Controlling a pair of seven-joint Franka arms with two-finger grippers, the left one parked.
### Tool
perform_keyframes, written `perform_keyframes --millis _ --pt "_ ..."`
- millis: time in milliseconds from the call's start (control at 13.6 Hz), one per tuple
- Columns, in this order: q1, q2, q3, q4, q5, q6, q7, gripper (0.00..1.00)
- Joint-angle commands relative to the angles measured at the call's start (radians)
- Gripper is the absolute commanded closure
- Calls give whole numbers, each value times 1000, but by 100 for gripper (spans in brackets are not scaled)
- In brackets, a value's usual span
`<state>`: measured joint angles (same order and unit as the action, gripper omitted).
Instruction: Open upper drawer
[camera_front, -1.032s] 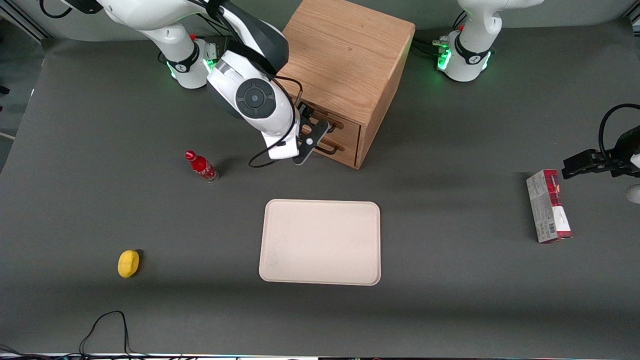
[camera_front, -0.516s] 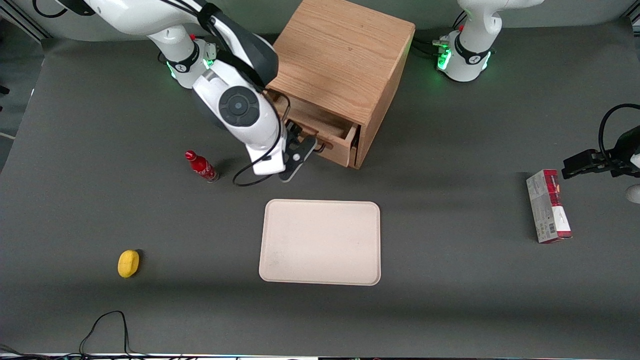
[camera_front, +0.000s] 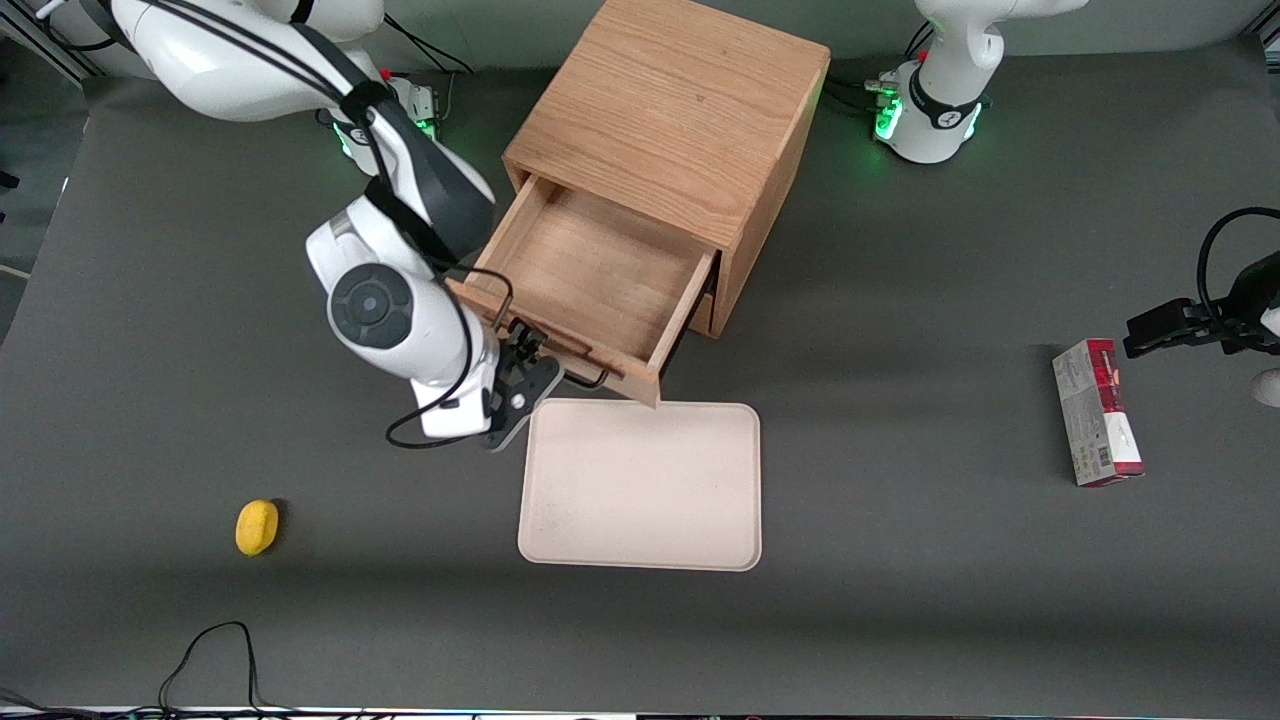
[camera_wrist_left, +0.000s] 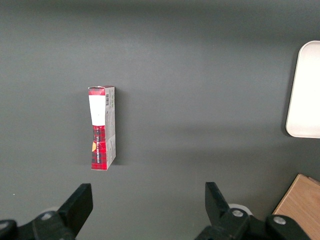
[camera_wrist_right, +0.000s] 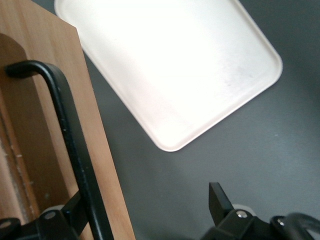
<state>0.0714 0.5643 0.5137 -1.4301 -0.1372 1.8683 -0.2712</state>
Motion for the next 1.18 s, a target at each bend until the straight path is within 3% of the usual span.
perform_keyframes --millis 0,368,811,958,1105 --pt "7 49 -15 83 -15 -5 -14 0" --pt "1 43 -26 123 -9 -21 -3 0" --pt "-9 -84 -46 125 -2 -132 4 0" --pt "-10 -159 -117 116 77 -147 29 0" --pt "-9 -240 -254 85 212 -239 58 0"
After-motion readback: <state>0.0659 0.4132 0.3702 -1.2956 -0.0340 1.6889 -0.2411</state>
